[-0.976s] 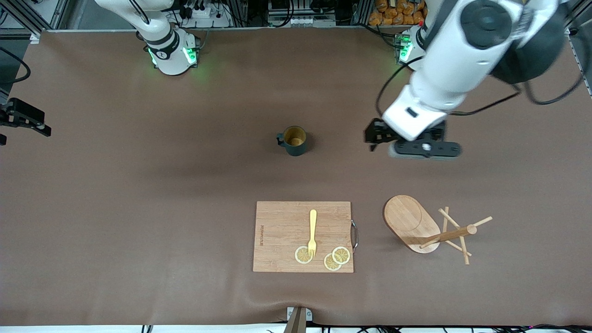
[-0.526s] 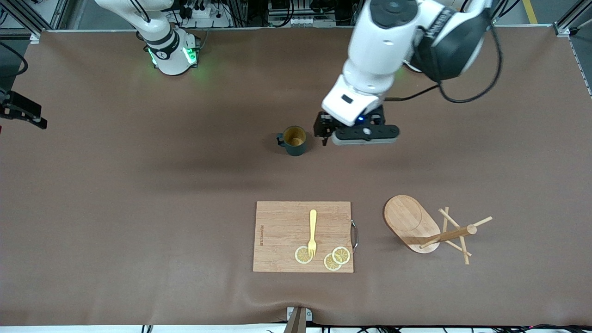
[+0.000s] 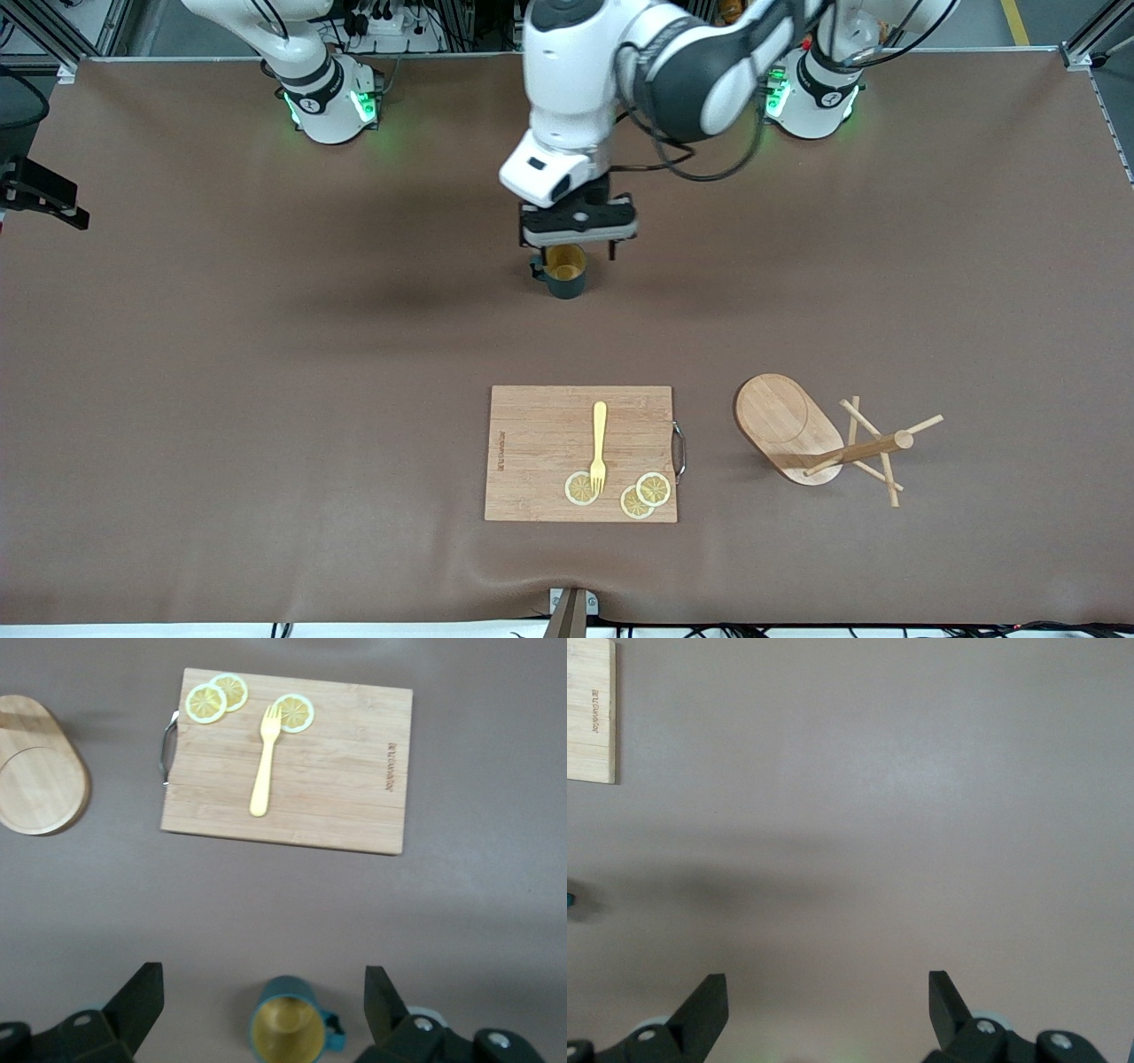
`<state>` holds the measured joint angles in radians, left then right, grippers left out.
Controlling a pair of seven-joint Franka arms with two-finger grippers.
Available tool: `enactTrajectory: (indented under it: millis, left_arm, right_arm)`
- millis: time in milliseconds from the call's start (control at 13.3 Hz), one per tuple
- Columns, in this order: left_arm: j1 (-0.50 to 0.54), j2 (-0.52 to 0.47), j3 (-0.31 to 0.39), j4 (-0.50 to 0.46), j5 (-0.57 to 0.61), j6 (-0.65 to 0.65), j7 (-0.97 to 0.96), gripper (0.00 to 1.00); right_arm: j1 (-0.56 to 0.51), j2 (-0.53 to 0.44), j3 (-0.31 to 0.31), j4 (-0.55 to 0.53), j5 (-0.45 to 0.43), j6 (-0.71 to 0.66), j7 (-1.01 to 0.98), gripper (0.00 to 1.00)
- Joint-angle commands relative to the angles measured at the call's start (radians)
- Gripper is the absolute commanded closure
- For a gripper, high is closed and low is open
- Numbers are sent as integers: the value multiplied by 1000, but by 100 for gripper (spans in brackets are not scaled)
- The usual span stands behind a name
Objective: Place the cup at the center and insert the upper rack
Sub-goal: 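Lower the open left gripper beside the mug handle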
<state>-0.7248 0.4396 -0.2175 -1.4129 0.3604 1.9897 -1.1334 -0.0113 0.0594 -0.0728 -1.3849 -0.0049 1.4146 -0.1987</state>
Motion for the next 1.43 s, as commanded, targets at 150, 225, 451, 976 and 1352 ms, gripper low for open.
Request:
enactTrajectory:
  millis: [150, 225, 451, 976, 1352]
  left_arm:
    - [-90, 166, 18, 86, 115, 98, -196, 0]
    - [-114, 195, 20, 98, 143, 100, -251, 0]
    - [-175, 241, 26, 98, 241, 100, -405, 0]
    - [-300, 307, 33, 80, 313, 97, -572, 29]
    - [-349, 352, 33, 65, 351, 71, -753, 33]
  right_arm:
    - [-13, -16, 13, -26, -10, -14, 21, 0]
    - [-13, -16, 13, -26, -10, -14, 21, 0]
    - [-13, -12, 13, -26, -12, -19, 22, 0]
    - [-4, -7, 16, -20, -10, -62, 21, 0]
    - [-1, 7, 18, -23, -4, -63, 21, 0]
